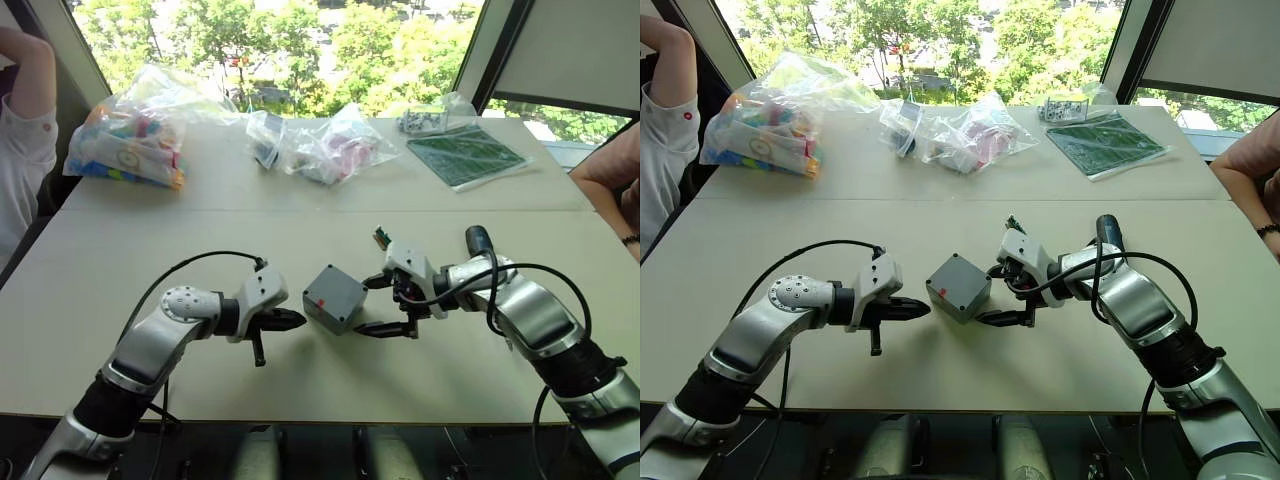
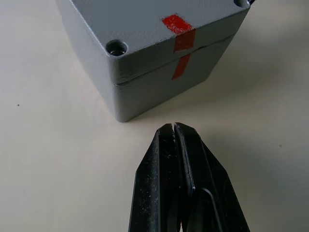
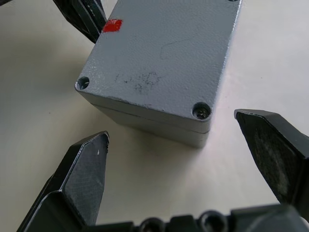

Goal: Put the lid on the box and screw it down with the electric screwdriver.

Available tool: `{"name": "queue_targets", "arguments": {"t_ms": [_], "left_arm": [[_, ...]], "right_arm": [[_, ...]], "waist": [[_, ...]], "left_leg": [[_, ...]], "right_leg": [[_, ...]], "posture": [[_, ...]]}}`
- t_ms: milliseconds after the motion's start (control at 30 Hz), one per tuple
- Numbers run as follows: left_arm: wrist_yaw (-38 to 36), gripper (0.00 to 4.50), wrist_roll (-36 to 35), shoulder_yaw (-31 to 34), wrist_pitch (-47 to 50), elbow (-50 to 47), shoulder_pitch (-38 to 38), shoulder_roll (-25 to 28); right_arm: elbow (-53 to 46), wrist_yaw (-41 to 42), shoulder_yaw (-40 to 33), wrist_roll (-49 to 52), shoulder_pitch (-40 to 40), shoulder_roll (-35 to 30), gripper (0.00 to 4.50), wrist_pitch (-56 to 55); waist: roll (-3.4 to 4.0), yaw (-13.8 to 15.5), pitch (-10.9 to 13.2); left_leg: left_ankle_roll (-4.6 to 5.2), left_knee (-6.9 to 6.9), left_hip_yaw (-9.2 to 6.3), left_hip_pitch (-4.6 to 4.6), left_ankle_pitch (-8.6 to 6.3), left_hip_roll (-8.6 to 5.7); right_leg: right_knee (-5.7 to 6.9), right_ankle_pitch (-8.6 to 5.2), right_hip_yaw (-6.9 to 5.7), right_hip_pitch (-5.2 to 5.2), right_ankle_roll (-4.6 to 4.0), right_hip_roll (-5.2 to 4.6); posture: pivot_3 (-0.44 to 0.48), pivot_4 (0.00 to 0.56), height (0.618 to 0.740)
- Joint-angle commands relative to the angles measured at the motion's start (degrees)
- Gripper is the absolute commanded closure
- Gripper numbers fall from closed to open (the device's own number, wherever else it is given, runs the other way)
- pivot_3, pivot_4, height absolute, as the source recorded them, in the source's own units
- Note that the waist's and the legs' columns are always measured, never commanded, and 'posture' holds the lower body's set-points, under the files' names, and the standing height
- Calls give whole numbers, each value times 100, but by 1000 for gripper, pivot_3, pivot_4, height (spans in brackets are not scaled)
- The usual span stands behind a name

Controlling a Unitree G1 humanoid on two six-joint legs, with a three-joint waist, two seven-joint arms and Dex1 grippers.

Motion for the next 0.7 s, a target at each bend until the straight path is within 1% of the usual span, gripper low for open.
{"name": "queue_targets", "arguments": {"t_ms": [33,167,433,600,700], "left_arm": [[61,4500,-68,127,-53,134,-216,-60],[196,4500,41,115,-207,485,-530,-223],[193,4500,124,119,-441,843,-785,-269],[117,4500,73,104,-394,746,-757,-223],[-34,4500,-21,90,-264,522,-613,-79]], "right_arm": [[-396,49,-77,104,102,-1,17,68],[-714,59,-208,296,276,-19,17,305],[-1011,-107,-261,437,385,32,17,588],[-931,-192,-223,363,395,38,17,505],[-826,-203,-227,329,334,32,17,459]], "waist": [[0,-4,0],[-1,-10,1],[-2,-11,1],[-2,-11,1],[-2,-17,1]], "left_leg": [[0,0,0,0,0,0],[0,0,-1,2,0,0],[0,0,-2,2,0,0],[0,0,-1,2,0,0],[0,0,-2,2,0,0]], "right_leg": [[0,0,0,0,0,0],[2,0,0,0,0,2],[1,0,0,0,0,2],[1,0,0,0,0,1],[1,0,0,1,0,1]], "posture": [[0,150,740],[0,150,740],[0,150,740],[0,150,740],[0,150,740]]}}
